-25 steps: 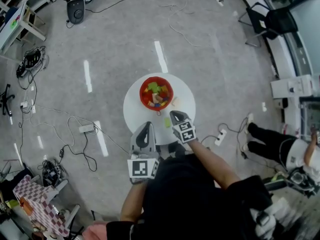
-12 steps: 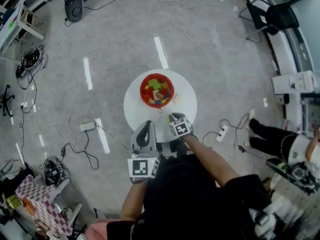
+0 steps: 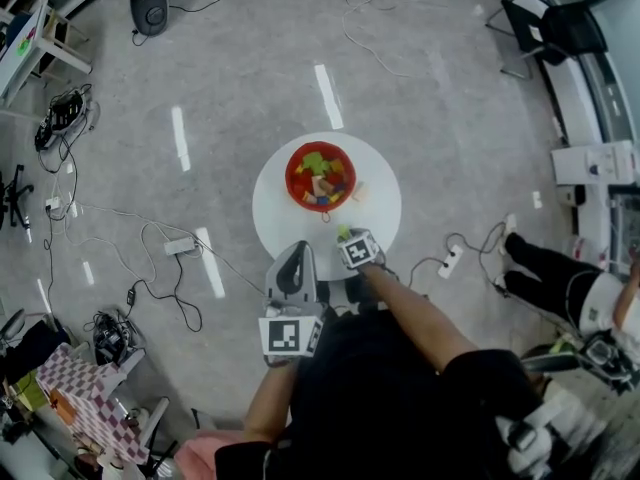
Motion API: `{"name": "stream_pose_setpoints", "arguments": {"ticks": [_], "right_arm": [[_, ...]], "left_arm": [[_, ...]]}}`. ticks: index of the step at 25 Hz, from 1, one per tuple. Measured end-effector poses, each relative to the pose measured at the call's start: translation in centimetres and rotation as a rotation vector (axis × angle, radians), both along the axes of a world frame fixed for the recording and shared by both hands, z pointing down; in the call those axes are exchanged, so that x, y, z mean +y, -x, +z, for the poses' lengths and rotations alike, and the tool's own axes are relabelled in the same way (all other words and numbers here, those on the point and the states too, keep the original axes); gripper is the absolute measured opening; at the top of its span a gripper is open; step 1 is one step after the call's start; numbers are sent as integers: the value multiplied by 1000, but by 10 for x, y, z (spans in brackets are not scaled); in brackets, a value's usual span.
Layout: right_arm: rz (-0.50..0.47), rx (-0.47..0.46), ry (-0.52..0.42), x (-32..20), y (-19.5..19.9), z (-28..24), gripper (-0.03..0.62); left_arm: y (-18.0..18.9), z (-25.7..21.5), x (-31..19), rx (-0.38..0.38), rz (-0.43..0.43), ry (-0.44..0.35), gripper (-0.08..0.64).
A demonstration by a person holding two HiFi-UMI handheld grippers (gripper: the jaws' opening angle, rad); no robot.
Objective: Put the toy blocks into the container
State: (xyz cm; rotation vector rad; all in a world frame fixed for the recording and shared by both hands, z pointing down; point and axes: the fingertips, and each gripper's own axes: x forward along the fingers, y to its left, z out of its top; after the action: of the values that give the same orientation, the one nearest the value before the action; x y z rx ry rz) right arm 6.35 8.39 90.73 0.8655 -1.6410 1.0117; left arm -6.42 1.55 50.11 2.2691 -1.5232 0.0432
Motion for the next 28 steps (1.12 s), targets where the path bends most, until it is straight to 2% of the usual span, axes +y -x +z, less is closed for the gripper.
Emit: {"name": "stream_pose_setpoints", "arguments": {"ticks": [3,6,9,12,15,21,28], "right_arm": [[17,8,79,15,3,6,138],[21,33,42,7,-1,16,141],[67,11,87,13,2,19,141],[70,37,87,13,-4,19,132],[35,85,0,-3,-17,13,129],[38,-54,10,-3,-2,-14,126],[13,-177,-146,-26,3,-84,126]], "left_arm": [[2,2,0,-9,0,0,-2],[3,4,0,-6,-7,5,-2],[6,6,0,-6,-11,11,-2],[7,11,1,-15,-6,23,-2],[6,13,1,-10,-9,21,-2],[4,8,-4,1,-4,-5,-2],[2,2,-5,9,-12,-23,-2]]}}
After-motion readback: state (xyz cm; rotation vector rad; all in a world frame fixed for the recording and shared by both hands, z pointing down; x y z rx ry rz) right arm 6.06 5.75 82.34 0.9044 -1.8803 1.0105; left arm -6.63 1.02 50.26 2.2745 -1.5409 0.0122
